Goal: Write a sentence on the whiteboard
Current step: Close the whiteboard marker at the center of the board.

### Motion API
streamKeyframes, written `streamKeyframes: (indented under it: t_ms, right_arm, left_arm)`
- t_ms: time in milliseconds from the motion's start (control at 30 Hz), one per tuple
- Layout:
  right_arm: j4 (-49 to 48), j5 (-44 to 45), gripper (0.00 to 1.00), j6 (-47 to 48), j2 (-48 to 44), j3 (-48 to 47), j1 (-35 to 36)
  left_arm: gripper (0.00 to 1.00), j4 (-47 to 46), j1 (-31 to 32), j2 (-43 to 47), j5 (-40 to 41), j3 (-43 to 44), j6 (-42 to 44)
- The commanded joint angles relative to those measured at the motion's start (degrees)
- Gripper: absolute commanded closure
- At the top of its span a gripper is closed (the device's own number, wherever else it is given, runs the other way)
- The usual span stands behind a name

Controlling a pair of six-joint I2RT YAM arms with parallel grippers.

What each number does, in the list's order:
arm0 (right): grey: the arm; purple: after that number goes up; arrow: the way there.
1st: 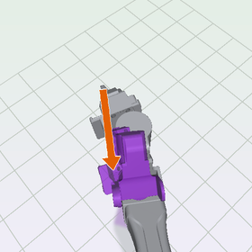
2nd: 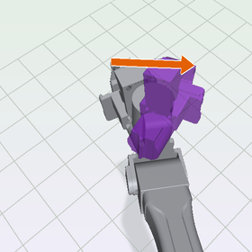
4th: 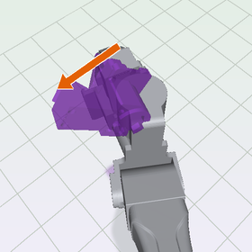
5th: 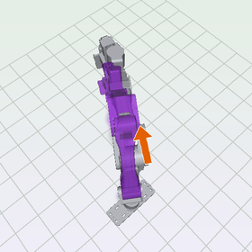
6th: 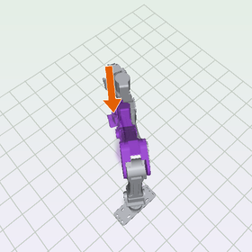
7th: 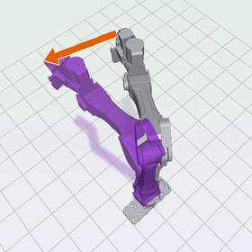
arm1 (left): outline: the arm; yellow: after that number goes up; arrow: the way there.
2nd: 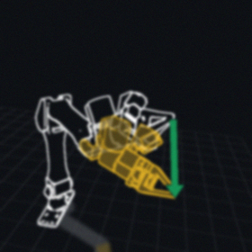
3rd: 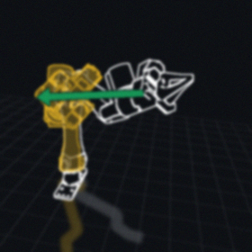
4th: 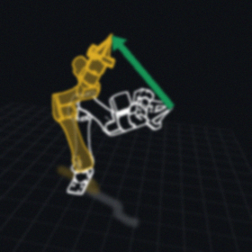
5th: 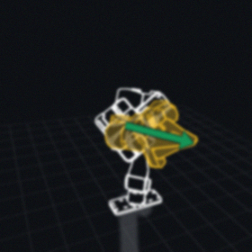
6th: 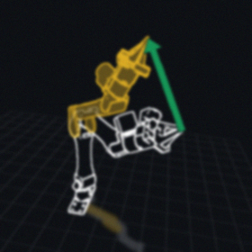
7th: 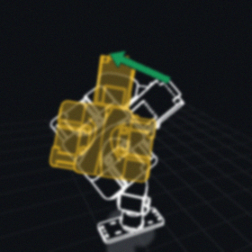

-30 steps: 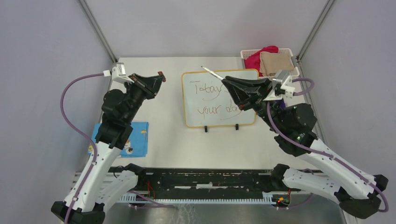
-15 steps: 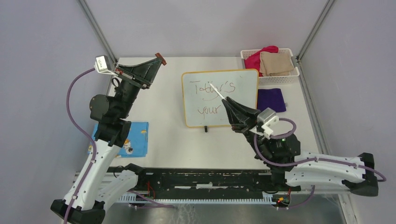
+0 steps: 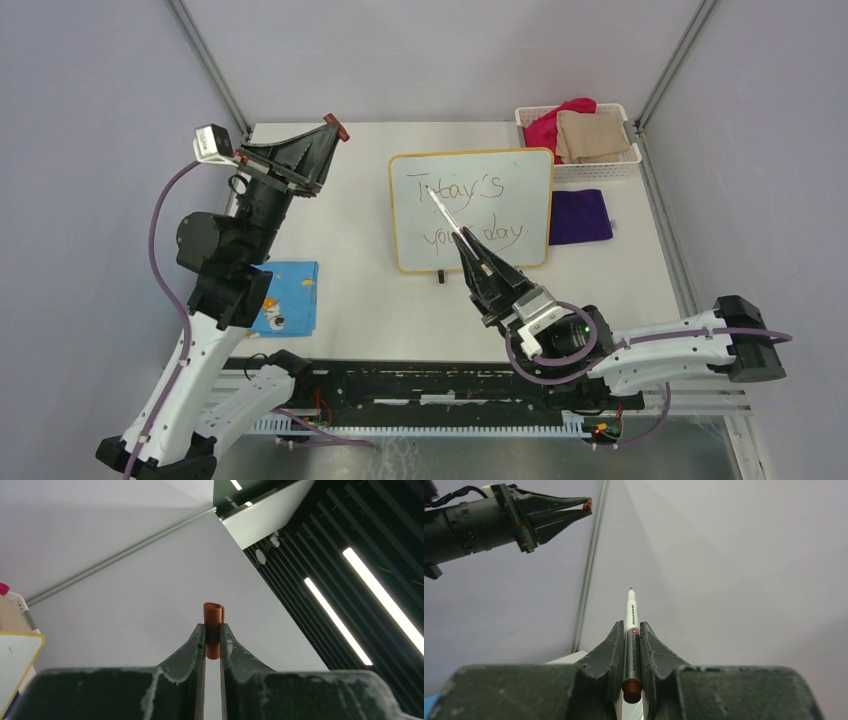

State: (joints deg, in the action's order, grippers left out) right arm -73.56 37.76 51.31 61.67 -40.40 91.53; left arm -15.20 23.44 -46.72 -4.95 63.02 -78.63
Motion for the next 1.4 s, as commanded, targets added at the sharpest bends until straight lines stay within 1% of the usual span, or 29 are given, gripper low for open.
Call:
streamKeyframes:
  t_ms: [0, 67, 233, 333, 500, 600, 1133, 1367]
  right_arm:
    - [-6.87, 1.55, 1.0, -0.48, -2.28, 1.45, 0.35]
    - [-6.74, 2.42, 1.0, -1.39, -3.38, 2.96, 0.36]
    - [-2.84, 4.27, 1.0, -4.19, -6.17, 5.35, 0.36]
    - [-0.37, 4.25, 1.0, -6.03, -7.92, 6.57, 0.32]
    - [2.24, 4.35, 1.0, -7.62, -9.5, 7.53, 0.34]
    - [2.96, 4.2, 1.0, -8.23, -9.18, 7.19, 0.28]
    - [-0.16, 3.11, 1.0, -9.39, -5.85, 6.74, 0.3]
    - [-0.71, 3.64, 1.0, -9.6, -5.95, 7.09, 0.32]
  left_arm:
    - [0.98, 1.51, 1.44, 3.32, 0.15, -2.88, -4.92]
    - [0.98, 0.06, 1.43, 4.26, -1.48, -5.32, -4.37]
    - [0.98, -1.62, 1.84, 4.11, -6.88, -7.21, -2.89]
    - [0.98, -1.72, 2.12, 4.29, -8.16, -7.67, -1.14]
    - [0.98, -0.85, 2.53, 5.06, -7.7, -9.23, -0.43]
    - [0.98, -1.93, 2.99, 4.27, -8.22, -9.5, -0.56]
    - [0.98, -4.97, 6.79, 3.94, -7.05, -12.95, -0.89]
    - [0.98, -5.19, 7.89, 4.13, -6.16, -13.87, -0.61]
